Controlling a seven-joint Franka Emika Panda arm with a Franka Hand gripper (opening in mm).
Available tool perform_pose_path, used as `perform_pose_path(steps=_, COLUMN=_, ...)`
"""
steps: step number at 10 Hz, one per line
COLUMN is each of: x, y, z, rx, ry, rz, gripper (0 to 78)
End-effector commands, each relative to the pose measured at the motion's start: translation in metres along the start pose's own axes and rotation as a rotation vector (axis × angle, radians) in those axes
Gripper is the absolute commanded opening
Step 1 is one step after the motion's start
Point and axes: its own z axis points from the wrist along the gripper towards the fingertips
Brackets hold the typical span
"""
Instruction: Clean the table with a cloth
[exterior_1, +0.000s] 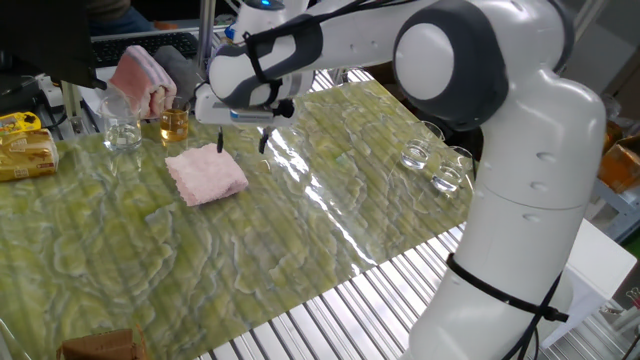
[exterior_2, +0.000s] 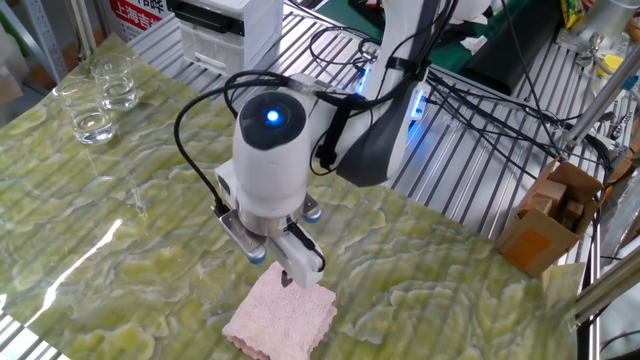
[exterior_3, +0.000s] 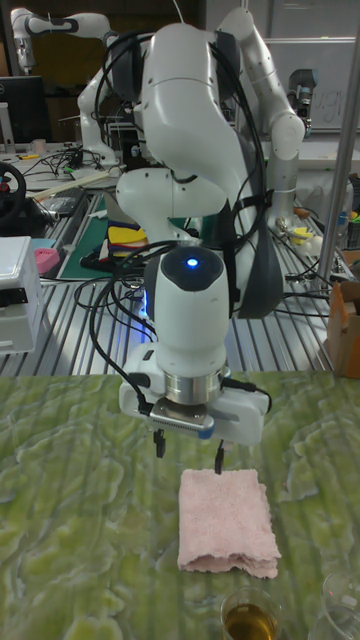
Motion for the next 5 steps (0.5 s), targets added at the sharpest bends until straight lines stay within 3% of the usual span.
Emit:
perform_pose_path(steps=1, x=-0.001, y=0.0, z=-0.001, rx=0.007, ry=0.002, rz=0.0, gripper=77.5)
perform_pose_path(steps=5, x=-0.004, y=0.009, z=0.015, rx=-0.017, ry=-0.005, rz=-0.022, gripper=77.5)
